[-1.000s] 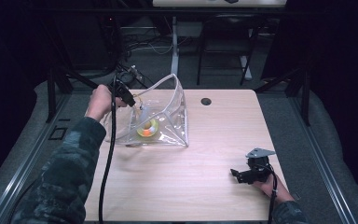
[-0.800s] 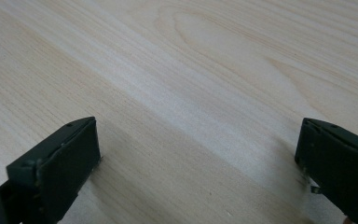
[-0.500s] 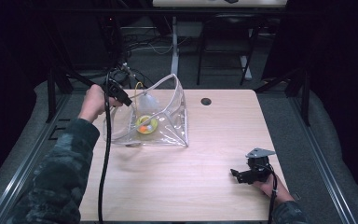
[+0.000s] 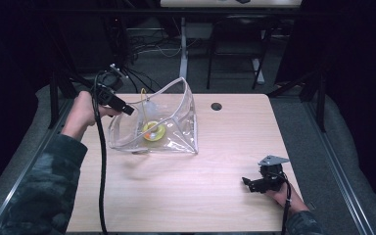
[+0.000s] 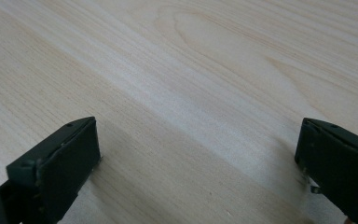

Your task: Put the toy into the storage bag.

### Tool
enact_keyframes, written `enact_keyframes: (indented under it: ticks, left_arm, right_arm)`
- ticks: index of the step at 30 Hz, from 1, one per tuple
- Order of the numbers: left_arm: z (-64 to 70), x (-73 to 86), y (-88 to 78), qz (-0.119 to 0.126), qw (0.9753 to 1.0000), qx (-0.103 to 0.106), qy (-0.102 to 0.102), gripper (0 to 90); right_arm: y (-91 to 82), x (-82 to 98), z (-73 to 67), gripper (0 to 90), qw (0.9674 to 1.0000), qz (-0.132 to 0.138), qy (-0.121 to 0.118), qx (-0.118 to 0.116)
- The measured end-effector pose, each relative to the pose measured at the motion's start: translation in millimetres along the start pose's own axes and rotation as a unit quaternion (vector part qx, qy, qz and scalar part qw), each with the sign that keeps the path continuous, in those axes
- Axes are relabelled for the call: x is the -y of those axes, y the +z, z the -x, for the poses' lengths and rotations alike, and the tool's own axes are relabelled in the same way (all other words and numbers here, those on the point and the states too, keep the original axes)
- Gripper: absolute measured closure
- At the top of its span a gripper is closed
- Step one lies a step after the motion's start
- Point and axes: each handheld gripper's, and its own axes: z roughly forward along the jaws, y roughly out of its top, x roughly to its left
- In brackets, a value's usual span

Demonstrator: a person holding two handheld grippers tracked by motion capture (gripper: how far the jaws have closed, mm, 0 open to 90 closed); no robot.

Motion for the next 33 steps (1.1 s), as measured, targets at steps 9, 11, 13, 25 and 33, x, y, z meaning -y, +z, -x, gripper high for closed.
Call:
enact_keyframes:
  ticks: [9, 11, 13, 25, 33]
  left_arm:
    - [-7.8, 34.6, -10.0, -0.001, 0.9996, -0.023, -0.017, 15.9]
    - [-9.5, 42.4, -10.1, -0.001, 0.9995, -0.025, -0.02, 14.8]
    - [-10.7, 50.3, -9.8, -0.004, 0.9992, -0.031, -0.023, 12.2]
    - [-22.9, 97.3, -5.2, -0.004, 0.9976, -0.045, -0.053, 0.2]
    - [-26.7, 126.1, 6.8, -0.013, 0.9968, -0.044, -0.066, 0.0]
  right_arm:
    - [0.2, 0.0, -0.2, 0.0, 1.0, 0.001, 0.001, 0.0]
    - [0.2, 0.0, -0.2, 0.0, 1.0, 0.001, 0.001, 0.0]
    - [0.2, 0.0, -0.2, 0.0, 1.0, 0.001, 0.001, 0.0]
    - [-0.1, -0.1, -0.3, 0.0, 1.0, 0.001, 0.001, 0.002]
    - [-0.2, 0.0, -0.3, 0.0, 1.0, 0.001, 0.001, 0.002]
